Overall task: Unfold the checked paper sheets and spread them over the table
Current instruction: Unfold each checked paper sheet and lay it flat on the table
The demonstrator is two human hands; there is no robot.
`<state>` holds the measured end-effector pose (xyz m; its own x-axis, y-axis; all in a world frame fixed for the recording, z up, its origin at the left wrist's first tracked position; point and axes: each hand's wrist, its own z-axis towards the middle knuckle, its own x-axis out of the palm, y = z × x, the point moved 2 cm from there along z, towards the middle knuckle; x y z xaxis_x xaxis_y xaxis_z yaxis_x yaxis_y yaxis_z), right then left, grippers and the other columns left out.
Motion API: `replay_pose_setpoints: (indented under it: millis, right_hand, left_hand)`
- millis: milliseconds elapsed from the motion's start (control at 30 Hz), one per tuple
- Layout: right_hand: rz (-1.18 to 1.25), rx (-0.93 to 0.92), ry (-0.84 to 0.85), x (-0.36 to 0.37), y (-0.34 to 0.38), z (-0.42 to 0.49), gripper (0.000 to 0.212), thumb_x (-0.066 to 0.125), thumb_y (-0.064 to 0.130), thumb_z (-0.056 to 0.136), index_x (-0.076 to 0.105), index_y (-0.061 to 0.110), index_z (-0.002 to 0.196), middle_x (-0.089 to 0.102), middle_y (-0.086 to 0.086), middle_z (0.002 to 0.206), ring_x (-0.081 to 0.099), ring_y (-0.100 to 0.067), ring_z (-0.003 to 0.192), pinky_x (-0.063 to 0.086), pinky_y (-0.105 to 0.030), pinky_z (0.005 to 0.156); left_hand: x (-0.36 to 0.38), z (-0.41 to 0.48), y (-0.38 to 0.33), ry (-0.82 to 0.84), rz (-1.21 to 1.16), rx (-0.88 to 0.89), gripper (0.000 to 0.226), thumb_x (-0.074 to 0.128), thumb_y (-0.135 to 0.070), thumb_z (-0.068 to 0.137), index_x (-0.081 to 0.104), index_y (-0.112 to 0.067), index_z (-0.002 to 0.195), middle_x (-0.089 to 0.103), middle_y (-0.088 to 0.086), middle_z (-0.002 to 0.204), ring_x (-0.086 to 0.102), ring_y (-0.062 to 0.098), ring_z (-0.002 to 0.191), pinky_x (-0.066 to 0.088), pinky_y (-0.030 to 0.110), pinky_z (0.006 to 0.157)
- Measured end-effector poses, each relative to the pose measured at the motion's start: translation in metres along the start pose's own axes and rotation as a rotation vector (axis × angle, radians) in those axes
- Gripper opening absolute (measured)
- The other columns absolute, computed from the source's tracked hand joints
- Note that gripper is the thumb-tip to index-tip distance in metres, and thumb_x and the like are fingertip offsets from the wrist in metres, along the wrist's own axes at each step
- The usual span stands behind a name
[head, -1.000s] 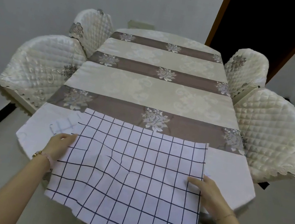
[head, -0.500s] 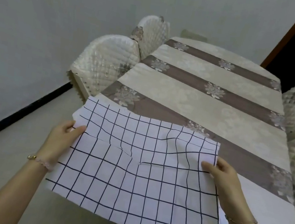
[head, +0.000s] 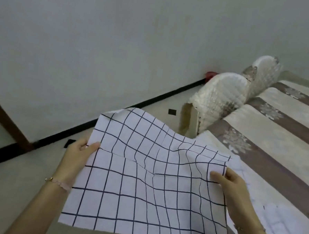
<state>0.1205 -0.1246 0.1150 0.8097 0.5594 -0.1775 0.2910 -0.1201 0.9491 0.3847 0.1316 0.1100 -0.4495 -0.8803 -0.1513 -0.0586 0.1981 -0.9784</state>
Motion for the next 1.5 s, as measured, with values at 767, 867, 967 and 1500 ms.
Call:
replay_pose_setpoints:
  millis: [767,867,967,1500]
  right_hand:
    - [0.038,0.046,0.176,0.23,0.112,0.352,0.015,0.058,0.01,0.088,0.071,0.007,0.094,0.074,-0.015,0.088,0.071,-0.03,0.081,0.059,-0.038,0.065]
    - [0.022,0.092,0.121,0.243,0.121,0.408,0.017,0.058,0.009,0.085,0.067,-0.001,0.096,0.069,-0.027,0.096,0.068,-0.036,0.078,0.056,-0.042,0.071]
    - [0.066,0.162,0.058,0.244,0.129,0.453,0.018,0.058,0.008,0.085,0.066,-0.003,0.097,0.066,-0.031,0.099,0.062,-0.03,0.076,0.053,-0.043,0.072]
    - [0.185,0.268,-0.504,0.16,0.179,0.72,0.014,0.061,0.007,0.086,0.07,0.006,0.096,0.07,-0.016,0.096,0.065,-0.032,0.088,0.053,-0.044,0.083]
  left_hand:
    - [-0.006,0.371,-0.041,-0.095,0.128,-0.064,0.021,0.053,-0.021,0.093,0.064,-0.005,0.102,0.068,0.005,0.098,0.061,0.025,0.096,0.047,0.032,0.083]
    - [0.021,0.435,-0.041,-0.039,0.144,-0.096,0.022,0.053,-0.016,0.092,0.057,0.003,0.084,0.06,0.002,0.077,0.053,0.02,0.077,0.041,0.025,0.064]
    - [0.056,0.485,-0.045,0.008,0.127,-0.122,0.01,0.054,-0.023,0.092,0.057,-0.014,0.089,0.053,-0.001,0.09,0.046,0.016,0.095,0.038,0.024,0.072]
    - [0.345,0.833,-0.151,0.523,0.161,0.0,0.023,0.052,-0.015,0.094,0.052,-0.028,0.075,0.056,-0.012,0.079,0.054,0.007,0.077,0.04,0.017,0.064]
